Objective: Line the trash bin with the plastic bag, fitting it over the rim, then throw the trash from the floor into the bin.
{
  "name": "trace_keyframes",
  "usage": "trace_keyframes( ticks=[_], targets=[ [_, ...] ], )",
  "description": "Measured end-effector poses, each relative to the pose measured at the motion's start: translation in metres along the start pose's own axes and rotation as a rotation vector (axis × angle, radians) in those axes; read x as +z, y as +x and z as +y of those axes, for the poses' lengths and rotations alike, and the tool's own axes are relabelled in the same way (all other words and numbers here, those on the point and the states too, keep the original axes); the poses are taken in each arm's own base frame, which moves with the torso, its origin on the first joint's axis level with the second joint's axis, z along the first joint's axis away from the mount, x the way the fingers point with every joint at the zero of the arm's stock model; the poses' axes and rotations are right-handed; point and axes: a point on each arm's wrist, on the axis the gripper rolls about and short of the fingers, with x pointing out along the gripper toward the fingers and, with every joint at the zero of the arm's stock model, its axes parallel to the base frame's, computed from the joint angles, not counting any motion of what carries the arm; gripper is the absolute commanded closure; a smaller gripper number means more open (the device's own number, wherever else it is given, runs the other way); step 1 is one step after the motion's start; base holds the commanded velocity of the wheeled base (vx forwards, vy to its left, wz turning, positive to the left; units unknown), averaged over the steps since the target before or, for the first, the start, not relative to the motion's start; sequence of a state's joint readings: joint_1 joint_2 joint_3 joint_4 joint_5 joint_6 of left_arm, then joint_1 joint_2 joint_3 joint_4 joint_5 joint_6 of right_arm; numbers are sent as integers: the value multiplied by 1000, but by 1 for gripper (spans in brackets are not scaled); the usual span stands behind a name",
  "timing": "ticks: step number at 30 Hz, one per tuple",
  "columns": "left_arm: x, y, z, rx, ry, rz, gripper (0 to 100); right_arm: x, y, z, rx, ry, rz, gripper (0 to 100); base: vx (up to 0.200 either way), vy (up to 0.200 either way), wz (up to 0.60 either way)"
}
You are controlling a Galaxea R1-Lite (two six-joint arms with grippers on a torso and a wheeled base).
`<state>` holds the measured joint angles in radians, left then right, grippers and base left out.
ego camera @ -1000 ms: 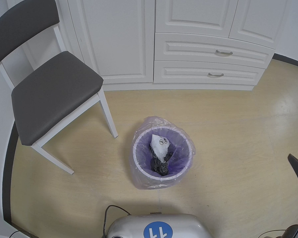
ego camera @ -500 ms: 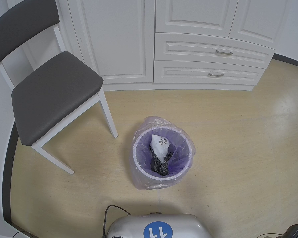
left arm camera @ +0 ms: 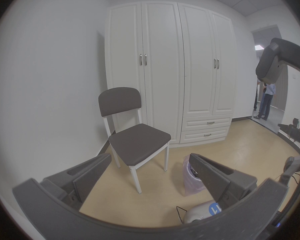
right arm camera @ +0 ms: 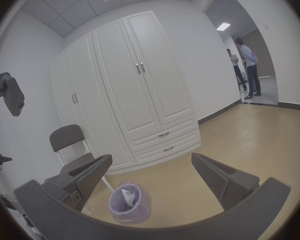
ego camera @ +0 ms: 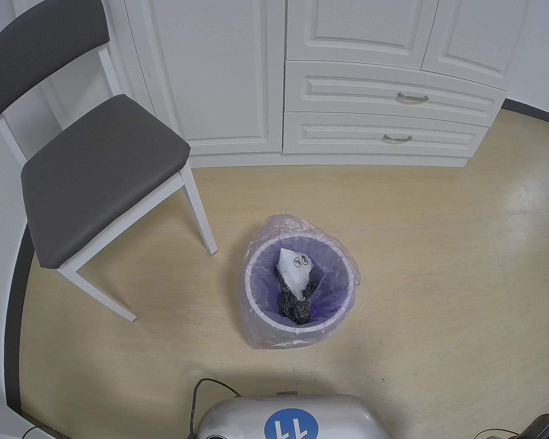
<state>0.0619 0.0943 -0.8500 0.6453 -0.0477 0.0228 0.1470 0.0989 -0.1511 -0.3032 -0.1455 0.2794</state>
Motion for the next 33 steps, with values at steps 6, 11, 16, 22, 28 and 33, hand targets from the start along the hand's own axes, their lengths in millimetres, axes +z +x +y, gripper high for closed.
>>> trace_keyframes(
  ticks=[6,11,16,22,28,33],
  targets=[
    [-1,-4,0,-1,-4,7,0,0,-5,4,-18,-16,-23,0,0,0,0],
    [-9,-8,3,-21,-7,43,0,-4,-11,6,-9,-28,-17,0,0,0,0],
    [-20,-15,6,-38,-14,80,0,-5,-13,6,-9,-36,-19,0,0,0,0],
    [-23,-17,7,-17,-19,75,0,-8,-13,5,-7,-46,-12,0,0,0,0],
    [-28,-13,9,39,-12,90,0,-14,-13,5,47,-62,25,0,0,0,0],
    [-35,-1,9,90,-9,92,0,-24,-12,3,96,-81,74,0,0,0,0]
  ],
)
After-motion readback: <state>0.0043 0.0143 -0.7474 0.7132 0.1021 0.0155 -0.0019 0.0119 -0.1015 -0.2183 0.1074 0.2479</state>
